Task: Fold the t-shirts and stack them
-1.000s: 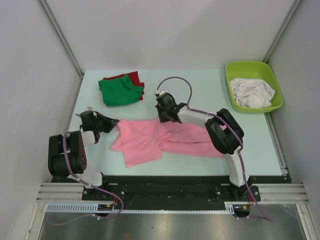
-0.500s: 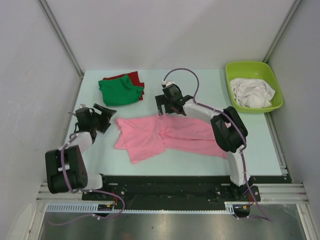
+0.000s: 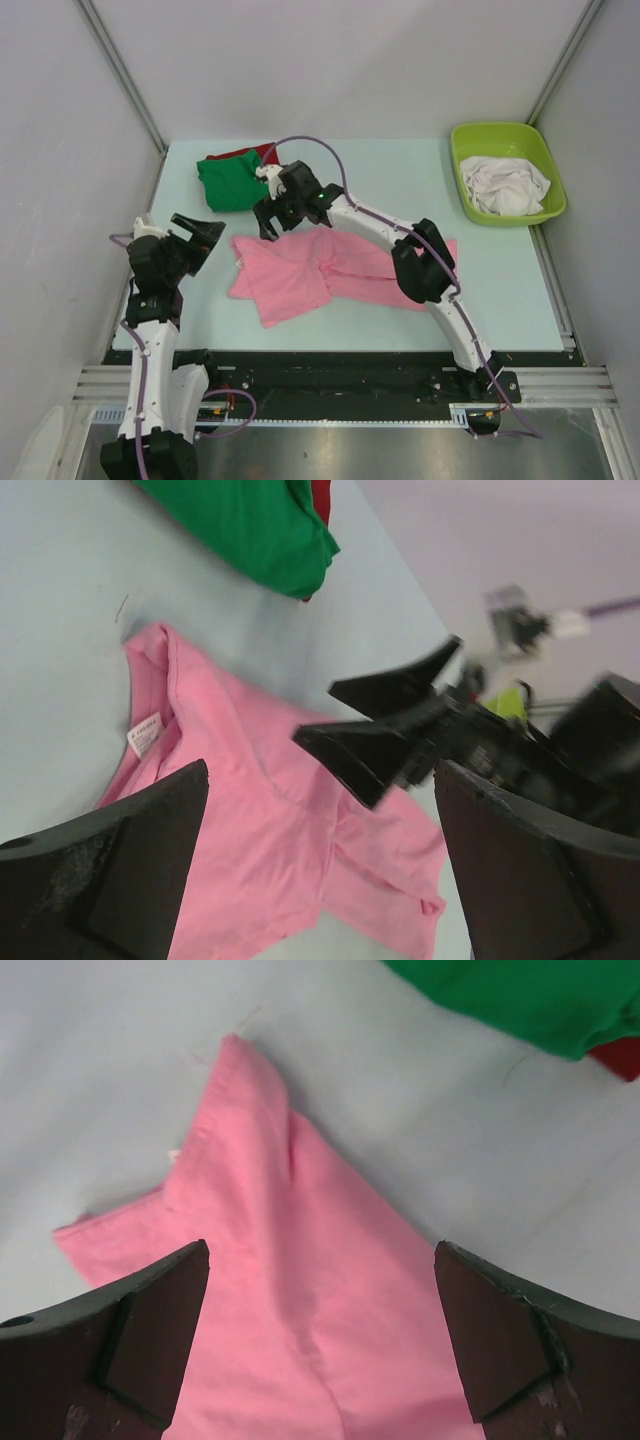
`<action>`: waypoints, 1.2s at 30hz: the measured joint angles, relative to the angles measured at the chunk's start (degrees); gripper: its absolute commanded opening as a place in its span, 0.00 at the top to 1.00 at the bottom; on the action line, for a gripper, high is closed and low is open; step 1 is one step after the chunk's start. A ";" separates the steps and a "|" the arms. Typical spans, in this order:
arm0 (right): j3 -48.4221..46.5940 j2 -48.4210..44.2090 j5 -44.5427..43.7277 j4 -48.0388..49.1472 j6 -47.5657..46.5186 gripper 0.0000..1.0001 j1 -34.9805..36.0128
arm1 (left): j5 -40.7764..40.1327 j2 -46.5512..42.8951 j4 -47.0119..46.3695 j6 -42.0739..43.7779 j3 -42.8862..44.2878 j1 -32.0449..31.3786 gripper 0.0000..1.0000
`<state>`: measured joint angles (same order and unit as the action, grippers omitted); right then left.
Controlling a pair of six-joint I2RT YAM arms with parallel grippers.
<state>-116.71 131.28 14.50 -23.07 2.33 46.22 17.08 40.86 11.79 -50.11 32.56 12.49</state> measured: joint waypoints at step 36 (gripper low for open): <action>-7.04 13.44 10.93 -7.72 -16.98 1.00 0.55 | 9.42 -0.61 2.99 4.07 -6.56 -0.04 0.01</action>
<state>-123.74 144.73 25.43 -30.79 -14.66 46.76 26.50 40.25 14.79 -46.04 26.00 12.45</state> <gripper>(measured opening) 0.034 0.993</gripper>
